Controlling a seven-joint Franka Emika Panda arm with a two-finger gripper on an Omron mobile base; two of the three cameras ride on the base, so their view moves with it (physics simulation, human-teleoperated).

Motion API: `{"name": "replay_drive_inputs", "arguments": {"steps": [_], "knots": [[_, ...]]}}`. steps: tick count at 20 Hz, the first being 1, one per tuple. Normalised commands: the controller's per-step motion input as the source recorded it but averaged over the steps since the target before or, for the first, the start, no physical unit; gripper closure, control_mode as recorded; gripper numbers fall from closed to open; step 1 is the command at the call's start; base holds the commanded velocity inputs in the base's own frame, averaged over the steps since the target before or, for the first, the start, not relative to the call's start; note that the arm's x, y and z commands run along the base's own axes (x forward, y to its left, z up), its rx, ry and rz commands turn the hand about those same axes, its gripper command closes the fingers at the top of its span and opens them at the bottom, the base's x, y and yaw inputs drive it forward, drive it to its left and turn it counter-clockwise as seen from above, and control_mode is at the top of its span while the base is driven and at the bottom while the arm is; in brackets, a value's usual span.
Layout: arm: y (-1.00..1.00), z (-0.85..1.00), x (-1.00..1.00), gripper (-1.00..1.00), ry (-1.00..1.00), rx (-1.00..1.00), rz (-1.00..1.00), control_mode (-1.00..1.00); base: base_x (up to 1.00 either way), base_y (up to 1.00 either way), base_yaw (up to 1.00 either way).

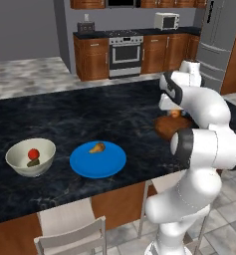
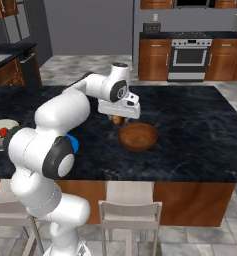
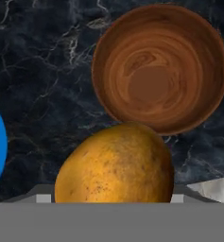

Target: Take the fruits from the plate on the dining counter and place two fruits in each bowl.

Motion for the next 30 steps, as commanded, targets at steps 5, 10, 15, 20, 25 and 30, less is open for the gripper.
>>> {"name": "replay_drive_inputs", "arguments": {"steps": [5,10,15,20,25,30], "knots": [[-0.61,-0.53,0.48,1.00,0.29,0.00,0.00,-1.00,0.00,0.00,0.00],[-0.14,-0.36,0.74,1.00,0.13,0.00,0.00,-1.00,0.00,0.00,0.00],[0.00,-0.41,0.61,1.00,0.01,0.00,0.00,-1.00,0.00,0.00,0.00],[-0.01,-0.60,0.47,1.00,0.00,0.02,0.00,-1.00,0.00,0.00,0.00],[-0.01,-0.16,-0.11,1.00,0.00,0.07,0.04,-1.00,0.00,0.00,0.00],[0.00,-0.04,-0.21,1.00,0.00,0.03,0.07,-1.00,0.00,0.00,0.00]]}}
